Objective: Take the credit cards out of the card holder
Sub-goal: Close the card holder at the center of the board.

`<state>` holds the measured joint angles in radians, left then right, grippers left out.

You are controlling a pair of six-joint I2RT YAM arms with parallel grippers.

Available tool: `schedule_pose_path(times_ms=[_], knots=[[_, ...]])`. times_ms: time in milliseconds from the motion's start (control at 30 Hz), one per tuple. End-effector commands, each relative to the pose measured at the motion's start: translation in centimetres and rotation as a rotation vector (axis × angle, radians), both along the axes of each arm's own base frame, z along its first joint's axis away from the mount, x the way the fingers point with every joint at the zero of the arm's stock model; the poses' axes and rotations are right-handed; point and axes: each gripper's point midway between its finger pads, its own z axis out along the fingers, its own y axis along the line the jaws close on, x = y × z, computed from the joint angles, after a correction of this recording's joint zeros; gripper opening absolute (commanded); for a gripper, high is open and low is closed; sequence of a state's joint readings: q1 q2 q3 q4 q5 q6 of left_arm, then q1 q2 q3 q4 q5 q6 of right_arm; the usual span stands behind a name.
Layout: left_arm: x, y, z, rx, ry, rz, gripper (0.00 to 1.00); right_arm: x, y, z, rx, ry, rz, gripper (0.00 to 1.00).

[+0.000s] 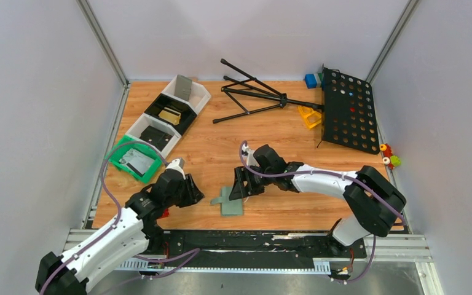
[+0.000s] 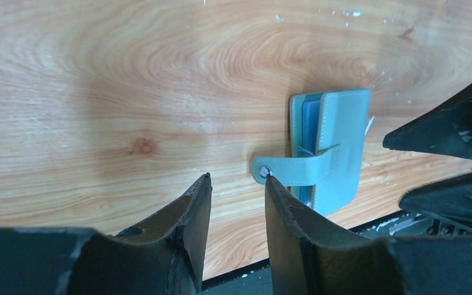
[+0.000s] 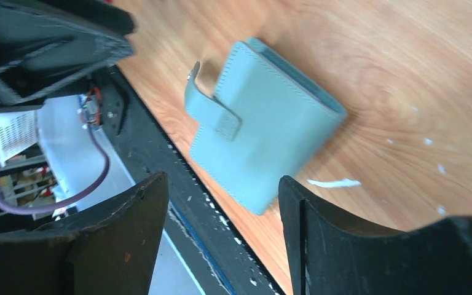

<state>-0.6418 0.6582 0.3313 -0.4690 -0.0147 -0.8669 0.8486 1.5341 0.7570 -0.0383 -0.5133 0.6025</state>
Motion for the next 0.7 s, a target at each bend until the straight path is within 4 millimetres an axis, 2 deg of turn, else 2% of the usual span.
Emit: schedule_pose_path(times_ms=[0,67,167,400,500,667], knots=[[0.7,1.4,1.9,0.048,-0.065,0.043,0.46,1.3,-1.7,-1.0,-0.114,-0.054,-0.079,0.65],[0.7,0.5,2.6,0.006,-0.089,0.006,0.47,1.3,-1.7,-1.6,-0.126,-0.037,-0.085,0.65],[0.4,-1.9,3.2,-0.100,-0.098,-0.086,0.49,1.4,-1.5,-2.5,-0.150,-0.007,-0.092,0.65],[-0.5,-4.7,1.1,-0.179,0.009,-0.178,0.48,1.5,-0.6,-4.1,-0.173,0.058,-0.102,0.62],[-0.3,-5.2,0.6,-0.178,0.015,-0.191,0.47,1.3,-0.2,-4.3,-0.147,0.083,-0.102,0.56],[-0.3,-4.4,-0.8,-0.101,0.045,-0.187,0.47,1.8,-0.2,-4.7,-0.167,0.073,-0.120,0.43]])
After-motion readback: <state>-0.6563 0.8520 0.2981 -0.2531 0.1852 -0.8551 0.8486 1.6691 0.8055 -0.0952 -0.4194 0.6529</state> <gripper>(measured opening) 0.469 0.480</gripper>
